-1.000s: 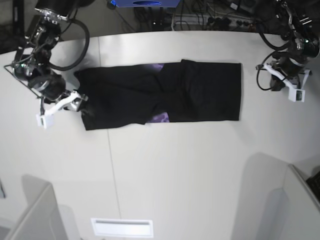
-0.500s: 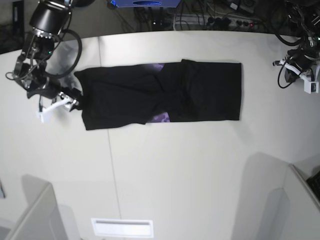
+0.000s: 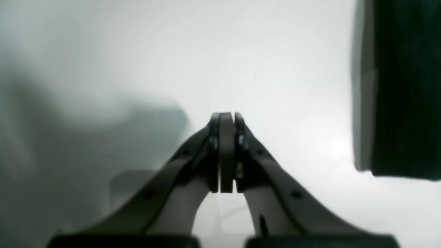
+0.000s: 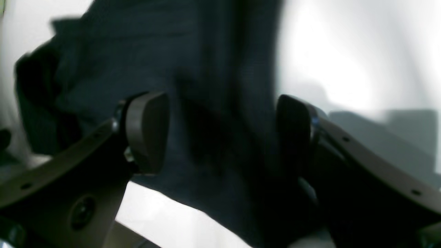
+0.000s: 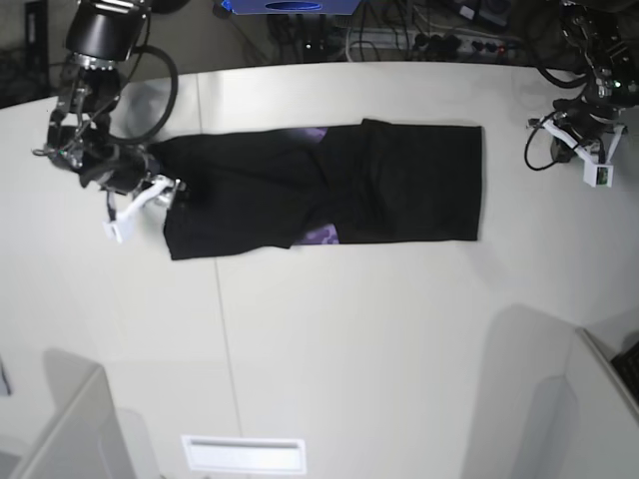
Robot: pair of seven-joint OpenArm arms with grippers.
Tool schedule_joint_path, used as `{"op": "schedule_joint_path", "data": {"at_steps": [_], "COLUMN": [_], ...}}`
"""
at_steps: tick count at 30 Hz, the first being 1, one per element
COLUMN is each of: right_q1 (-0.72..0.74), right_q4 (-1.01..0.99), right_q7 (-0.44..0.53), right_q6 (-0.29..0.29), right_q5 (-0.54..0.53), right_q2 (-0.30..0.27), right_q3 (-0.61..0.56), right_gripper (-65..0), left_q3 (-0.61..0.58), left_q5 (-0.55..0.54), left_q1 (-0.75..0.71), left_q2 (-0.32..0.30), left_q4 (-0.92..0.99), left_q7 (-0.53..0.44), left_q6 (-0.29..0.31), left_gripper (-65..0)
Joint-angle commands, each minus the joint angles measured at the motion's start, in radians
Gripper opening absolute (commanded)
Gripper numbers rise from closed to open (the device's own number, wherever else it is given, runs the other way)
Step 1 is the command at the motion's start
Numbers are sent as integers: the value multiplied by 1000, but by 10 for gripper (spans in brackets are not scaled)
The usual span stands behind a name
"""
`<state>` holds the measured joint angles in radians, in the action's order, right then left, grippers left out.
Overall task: Fold the T-shirt properly
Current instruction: 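Release the strip with the left gripper and raise it away, then grasp the strip's end with the right gripper and the middle with the left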
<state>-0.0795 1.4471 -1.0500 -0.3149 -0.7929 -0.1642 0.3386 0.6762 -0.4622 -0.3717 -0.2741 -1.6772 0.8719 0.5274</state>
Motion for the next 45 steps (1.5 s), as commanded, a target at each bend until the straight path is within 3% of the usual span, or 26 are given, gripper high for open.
{"op": "schedule_joint_path", "data": {"at_steps": [1, 10, 15, 20, 23, 27, 34, 39, 45], "right_q1": [-7, -9, 16, 34, 34, 34, 24, 5, -16], "right_q4": [2, -4, -65, -104, -111, -101, 73, 180, 284], "right_q7": [-36, -39, -36, -14, 43, 57, 53, 53, 53], "right_q6": [4, 6, 6, 4, 10, 10, 10, 12, 35], "right_q5": [26, 31, 31, 33, 36, 82, 211, 290, 293], "right_q2": [-2, -1, -2, -7, -11, -19, -15, -15, -15], "right_q3": [-14, -32, -32, -32, -32, -32, -43, -109, -183], "right_gripper": [-204, -221, -377, -509, -650, -650, -650, -650, -650], "left_q3": [-6, -51, -135, -148, -149, -152, -235, -247, -303], "left_q5": [-7, -4, -4, -2, -2, 18, 190, 201, 207], "left_q1": [7, 56, 72, 90, 92, 96, 150, 164, 175], "left_q2": [-18, 19, 22, 26, 26, 26, 59, 83, 111], "left_q4": [-14, 59, 59, 59, 59, 59, 76, 71, 71], "left_q7": [-21, -21, -21, -21, -21, -21, -21, -18, -15], "left_q6": [1, 0, -3, -3, -3, -3, -3, -3, -3], "left_gripper": [-650, -650, -650, -650, -650, -650, -650, -650, -650]}}
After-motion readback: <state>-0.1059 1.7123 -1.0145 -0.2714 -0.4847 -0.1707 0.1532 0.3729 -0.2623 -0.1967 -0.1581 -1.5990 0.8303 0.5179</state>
